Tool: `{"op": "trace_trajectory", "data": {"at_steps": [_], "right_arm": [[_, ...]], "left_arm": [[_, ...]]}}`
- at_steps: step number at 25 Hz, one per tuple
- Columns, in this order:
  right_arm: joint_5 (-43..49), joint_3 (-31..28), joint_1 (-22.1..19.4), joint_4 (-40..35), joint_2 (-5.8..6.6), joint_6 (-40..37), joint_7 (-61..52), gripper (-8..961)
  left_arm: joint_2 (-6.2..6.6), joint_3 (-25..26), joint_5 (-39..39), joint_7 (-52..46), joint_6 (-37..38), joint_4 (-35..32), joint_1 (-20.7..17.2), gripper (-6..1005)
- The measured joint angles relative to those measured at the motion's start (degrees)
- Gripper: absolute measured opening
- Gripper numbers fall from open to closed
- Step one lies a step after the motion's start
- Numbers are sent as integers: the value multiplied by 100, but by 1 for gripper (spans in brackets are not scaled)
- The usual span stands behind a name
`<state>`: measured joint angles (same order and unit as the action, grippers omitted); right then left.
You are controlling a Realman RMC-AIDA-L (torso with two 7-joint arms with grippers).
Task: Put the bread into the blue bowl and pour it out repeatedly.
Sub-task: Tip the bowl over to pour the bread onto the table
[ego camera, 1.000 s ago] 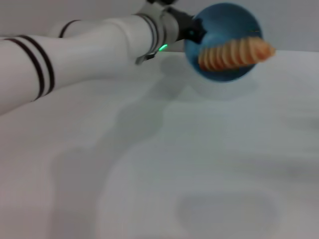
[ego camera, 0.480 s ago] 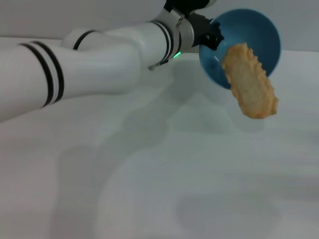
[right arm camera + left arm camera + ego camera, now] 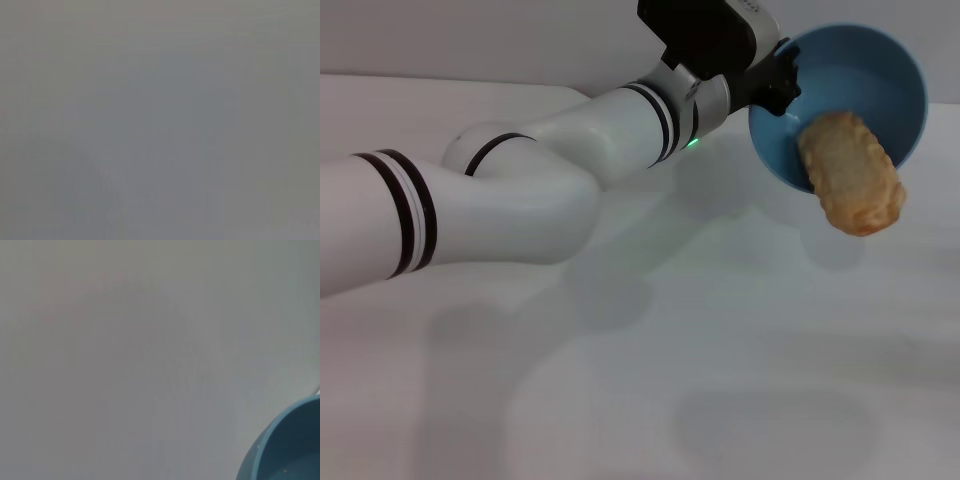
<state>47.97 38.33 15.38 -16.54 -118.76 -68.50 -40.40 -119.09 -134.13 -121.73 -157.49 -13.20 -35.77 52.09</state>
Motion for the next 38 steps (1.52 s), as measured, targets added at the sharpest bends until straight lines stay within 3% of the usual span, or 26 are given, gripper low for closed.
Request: {"op": "trace_trajectory", "data": {"at_steps": [16, 30, 38], "right_arm": [[-17, -11, 105, 20, 4, 33, 256, 724], [-16, -10, 165, 46, -3, 48, 279, 719], [-16, -10, 202, 105, 1, 31, 279, 716]], "left_arm": [[0, -431, -32, 57, -1363, 1, -18, -1], [0, -527, -13, 1042, -1726, -179, 8, -1], [0, -215, 9, 1354, -1836, -198, -43, -1]]}}
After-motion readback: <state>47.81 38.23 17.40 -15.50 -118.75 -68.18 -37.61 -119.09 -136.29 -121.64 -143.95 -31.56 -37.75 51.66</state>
